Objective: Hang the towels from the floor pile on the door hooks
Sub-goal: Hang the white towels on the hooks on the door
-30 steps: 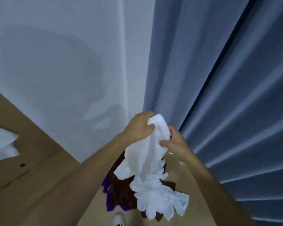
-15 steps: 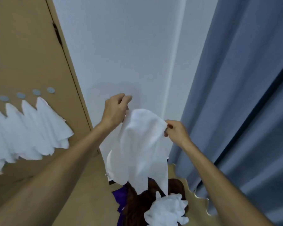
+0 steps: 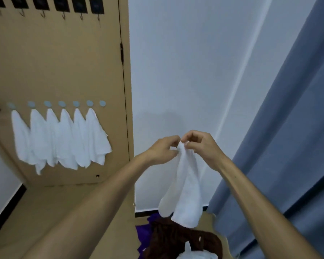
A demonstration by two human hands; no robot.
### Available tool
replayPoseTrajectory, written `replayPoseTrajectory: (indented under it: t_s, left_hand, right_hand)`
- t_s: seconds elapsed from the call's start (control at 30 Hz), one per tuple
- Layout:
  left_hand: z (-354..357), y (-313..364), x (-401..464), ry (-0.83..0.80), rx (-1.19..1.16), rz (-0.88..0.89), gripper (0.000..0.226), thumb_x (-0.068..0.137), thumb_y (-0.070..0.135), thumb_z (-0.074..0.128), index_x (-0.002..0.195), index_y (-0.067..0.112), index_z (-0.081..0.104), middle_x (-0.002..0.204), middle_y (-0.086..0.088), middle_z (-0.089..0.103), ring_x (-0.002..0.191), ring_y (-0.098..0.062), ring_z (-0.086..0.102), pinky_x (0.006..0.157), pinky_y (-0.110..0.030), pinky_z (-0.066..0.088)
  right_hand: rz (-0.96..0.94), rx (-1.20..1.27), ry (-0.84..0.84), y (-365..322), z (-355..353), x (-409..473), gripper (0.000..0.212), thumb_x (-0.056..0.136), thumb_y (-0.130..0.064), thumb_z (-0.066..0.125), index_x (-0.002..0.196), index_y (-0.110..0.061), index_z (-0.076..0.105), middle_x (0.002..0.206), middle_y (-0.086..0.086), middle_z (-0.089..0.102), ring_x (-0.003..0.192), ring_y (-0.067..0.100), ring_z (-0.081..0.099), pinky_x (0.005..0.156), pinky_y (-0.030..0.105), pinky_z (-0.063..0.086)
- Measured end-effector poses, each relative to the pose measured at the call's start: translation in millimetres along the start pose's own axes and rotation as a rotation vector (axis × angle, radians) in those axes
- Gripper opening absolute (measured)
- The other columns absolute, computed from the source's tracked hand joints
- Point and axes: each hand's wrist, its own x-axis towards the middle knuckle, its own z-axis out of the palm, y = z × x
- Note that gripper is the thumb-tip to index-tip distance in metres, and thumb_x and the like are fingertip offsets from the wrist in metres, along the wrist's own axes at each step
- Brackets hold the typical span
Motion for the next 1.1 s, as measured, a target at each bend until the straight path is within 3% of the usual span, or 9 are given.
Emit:
replayPoseTrajectory:
  t_s: [0.1,0.2,0.3,0.47,0.6,0.77,0.87,0.93,1.1]
  left_hand:
    - [-14,-6,-3,-0.018,0.048,-0.032,0.01,0.077,0.012,0.05,0.078,0.022,0.051,0.079,0.005,0.054,0.078,-0.016,0.052,0.072,-0.034,0.045]
    - [-26,-13,-10,-0.03,0.099,-0.056,0.005,0.073,0.019,0.049,0.07,0.023,0.048,0.07,0.009,0.047,0.066,-0.012,0.045,0.062,-0.028,0.036]
    - [-42,-24,-18,-0.019,0.147,-0.084,0.014,0.068,0.025,0.051,0.076,0.014,0.05,0.078,0.003,0.052,0.074,-0.017,0.05,0.065,-0.032,0.04]
    - [-74,-46,-39,0.029,0.14,-0.159,0.024,0.076,0.019,0.061,0.068,0.024,0.039,0.07,0.006,0.045,0.064,-0.014,0.041,0.058,-0.03,0.034]
    - [-105,-67,-60,0.028,0.206,-0.153,0.022,0.083,0.029,0.065,0.074,0.028,0.044,0.076,0.006,0.052,0.068,-0.013,0.048,0.062,-0.029,0.039]
    - [-149,-94,-86,0.018,0.058,-0.184,0.016,0.088,0.024,0.06,0.079,0.013,0.055,0.076,0.0,0.051,0.07,-0.015,0.044,0.064,-0.027,0.033]
    - [-171,-98,-88,0.038,-0.008,-0.162,0.013,0.087,0.018,0.057,0.077,0.01,0.054,0.073,-0.001,0.046,0.069,-0.015,0.04,0.063,-0.028,0.03]
    - [-183,-98,-86,0.022,0.029,-0.136,0.012,0.086,0.017,0.058,0.075,0.013,0.055,0.072,0.002,0.048,0.067,-0.013,0.041,0.061,-0.025,0.032]
    - [-225,-124,-97,0.073,0.01,-0.132,0.006,0.084,0.012,0.06,0.083,0.017,0.057,0.078,0.006,0.052,0.069,-0.009,0.045,0.061,-0.021,0.035]
  right_hand:
    - [-0.065,0.003,-0.012,-11,5,8,0.032,0.078,0.01,0.053,0.071,-0.019,0.064,0.07,-0.009,0.063,0.069,0.004,0.057,0.063,0.01,0.045]
    - [-0.092,0.011,-0.02,-17,12,17,0.031,0.078,0.011,0.051,0.069,-0.016,0.062,0.066,-0.012,0.062,0.066,0.002,0.057,0.062,0.009,0.045]
    - [-0.091,0.004,-0.017,-20,23,26,0.032,0.077,0.011,0.05,0.067,-0.017,0.062,0.066,-0.012,0.061,0.065,0.002,0.055,0.061,0.009,0.043]
    - [-0.09,-0.029,-0.029,-21,54,42,0.036,0.077,0.01,0.05,0.065,-0.021,0.063,0.066,-0.013,0.061,0.065,0.001,0.054,0.061,0.01,0.042]
    - [-0.089,-0.075,-0.034,-24,80,56,0.037,0.076,0.01,0.048,0.07,-0.023,0.064,0.074,-0.01,0.062,0.068,0.0,0.056,0.065,0.012,0.043]
    - [-0.047,-0.167,-0.023,-24,116,77,0.034,0.079,0.007,0.047,0.075,-0.022,0.065,0.083,0.0,0.064,0.079,0.013,0.056,0.069,0.02,0.044]
    - [-0.032,-0.256,-0.155,-29,148,88,0.03,0.082,0.002,0.054,0.096,-0.022,0.066,0.095,0.002,0.067,0.089,0.015,0.062,0.081,0.025,0.05]
    - [-0.046,-0.186,-0.308,-36,176,95,0.027,0.086,-0.007,0.06,0.107,-0.025,0.063,0.103,-0.004,0.067,0.095,0.008,0.063,0.083,0.02,0.052]
    - [-0.091,-0.224,-0.278,-51,235,121,0.009,0.089,-0.013,0.059,0.09,-0.009,0.067,0.08,-0.003,0.063,0.072,0.008,0.055,0.066,0.019,0.043]
